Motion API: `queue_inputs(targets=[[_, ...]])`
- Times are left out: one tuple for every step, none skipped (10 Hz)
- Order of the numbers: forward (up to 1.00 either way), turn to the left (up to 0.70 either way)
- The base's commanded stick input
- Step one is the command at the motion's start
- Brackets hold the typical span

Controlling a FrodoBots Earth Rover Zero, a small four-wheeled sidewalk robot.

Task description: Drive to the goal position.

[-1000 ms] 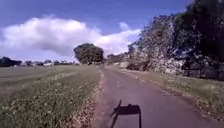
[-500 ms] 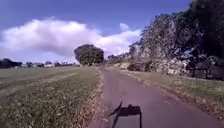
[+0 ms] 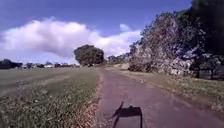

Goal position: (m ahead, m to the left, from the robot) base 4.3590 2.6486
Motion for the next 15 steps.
queue_inputs(targets=[[0.7, 0.03], [0.7, 0.01], [0.7, 0.01], [0.7, 0.01], [0.7, 0.01], [0.7, 0.01], [0.7, 0.01], [0.7, 0.01], [0.7, 0.01], [0.7, 0.01], [0.7, 0.14], [0.7, 0.14], [0.7, 0.14], [0.7, 0.14], [0.7, 0.13]])
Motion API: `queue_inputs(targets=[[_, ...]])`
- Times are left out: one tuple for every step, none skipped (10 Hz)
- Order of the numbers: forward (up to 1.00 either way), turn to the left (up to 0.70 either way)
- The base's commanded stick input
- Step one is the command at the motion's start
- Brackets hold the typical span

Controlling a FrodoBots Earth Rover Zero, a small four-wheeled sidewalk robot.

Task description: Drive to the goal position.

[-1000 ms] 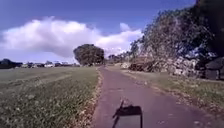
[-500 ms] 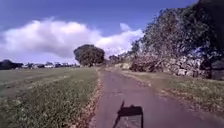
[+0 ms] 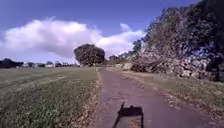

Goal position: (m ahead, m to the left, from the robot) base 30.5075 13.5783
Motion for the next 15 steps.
queue_inputs(targets=[[0.7, 0.11], [0.7, 0.09], [0.7, 0.05], [0.7, 0.02], [0.7, 0.0], [0.7, 0.0], [0.7, 0.0], [0.7, 0.0], [0.7, 0.0], [0.7, 0.0], [0.7, 0.0], [0.7, 0.0], [0.7, 0.0], [0.7, 0.0], [0.7, 0.0]])
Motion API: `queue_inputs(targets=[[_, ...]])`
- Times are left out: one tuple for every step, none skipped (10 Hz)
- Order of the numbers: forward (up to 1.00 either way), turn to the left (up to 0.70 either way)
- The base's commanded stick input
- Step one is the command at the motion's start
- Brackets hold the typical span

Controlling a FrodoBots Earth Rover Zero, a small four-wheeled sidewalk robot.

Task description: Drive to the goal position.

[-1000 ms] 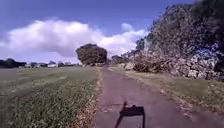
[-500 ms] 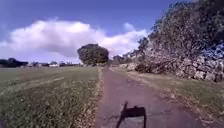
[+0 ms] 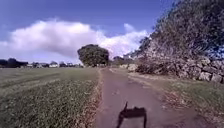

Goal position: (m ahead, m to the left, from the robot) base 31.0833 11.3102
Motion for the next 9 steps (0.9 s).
queue_inputs(targets=[[0.7, 0.0], [0.7, 0.0], [0.7, 0.01], [0.7, 0.04], [0.7, 0.14], [0.7, 0.14], [0.7, 0.14], [0.7, 0.14], [0.7, 0.14]])
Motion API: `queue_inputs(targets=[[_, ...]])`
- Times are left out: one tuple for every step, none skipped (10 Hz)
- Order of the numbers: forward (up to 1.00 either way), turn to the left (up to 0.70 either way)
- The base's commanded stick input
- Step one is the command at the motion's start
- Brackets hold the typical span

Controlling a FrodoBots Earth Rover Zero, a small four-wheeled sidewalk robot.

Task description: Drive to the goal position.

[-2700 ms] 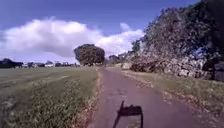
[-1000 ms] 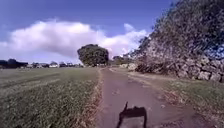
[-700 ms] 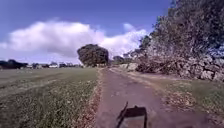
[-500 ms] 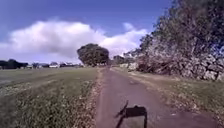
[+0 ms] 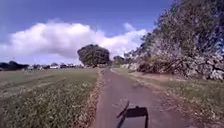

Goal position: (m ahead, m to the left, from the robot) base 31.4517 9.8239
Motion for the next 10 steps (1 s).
queue_inputs(targets=[[0.7, 0.12], [0.7, 0.09], [0.7, 0.01], [0.7, 0.01], [0.7, 0.01], [0.7, 0.01], [0.7, 0.05], [0.7, 0.1], [0.7, 0.14], [0.7, 0.14]])
